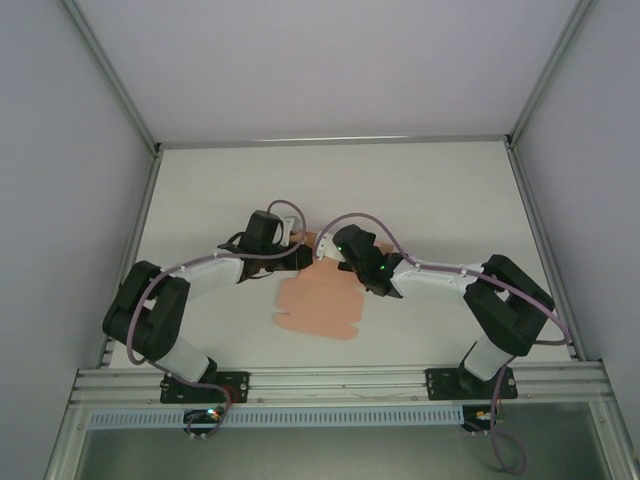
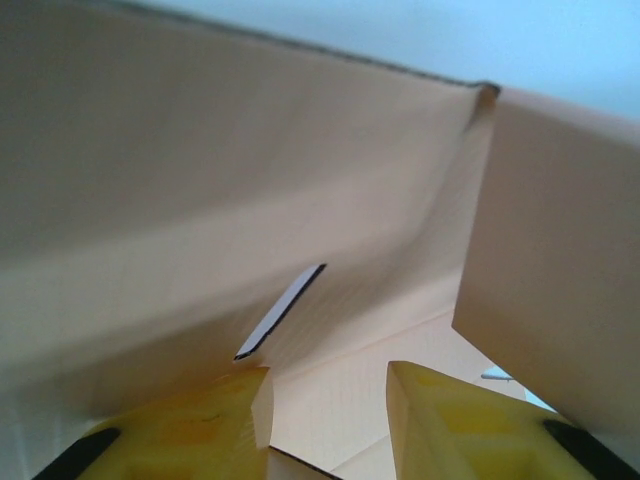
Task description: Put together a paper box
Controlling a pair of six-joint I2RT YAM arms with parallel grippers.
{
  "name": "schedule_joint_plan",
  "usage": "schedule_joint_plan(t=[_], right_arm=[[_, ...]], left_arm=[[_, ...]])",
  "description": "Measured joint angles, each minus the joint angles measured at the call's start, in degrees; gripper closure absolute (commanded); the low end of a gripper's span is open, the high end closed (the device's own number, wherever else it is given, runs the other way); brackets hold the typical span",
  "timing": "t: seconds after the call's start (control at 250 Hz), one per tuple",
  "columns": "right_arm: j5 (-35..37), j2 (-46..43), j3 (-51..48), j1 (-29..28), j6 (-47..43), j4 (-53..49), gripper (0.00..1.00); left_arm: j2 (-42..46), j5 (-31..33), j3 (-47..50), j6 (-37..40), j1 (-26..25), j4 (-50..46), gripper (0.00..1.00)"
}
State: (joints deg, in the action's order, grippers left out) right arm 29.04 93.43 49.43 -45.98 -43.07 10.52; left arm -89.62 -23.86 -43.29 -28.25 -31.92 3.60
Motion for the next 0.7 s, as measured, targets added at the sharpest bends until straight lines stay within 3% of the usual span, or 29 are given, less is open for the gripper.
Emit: schedule_joint_plan(t=[0.699], right_arm=[[4.9,0.6,-0.8,-0.3,0.2,-0.1,1.00]], left_arm=[[-6.6,-2.8,2.2,-4.4,-3.1,14.4,0.57]])
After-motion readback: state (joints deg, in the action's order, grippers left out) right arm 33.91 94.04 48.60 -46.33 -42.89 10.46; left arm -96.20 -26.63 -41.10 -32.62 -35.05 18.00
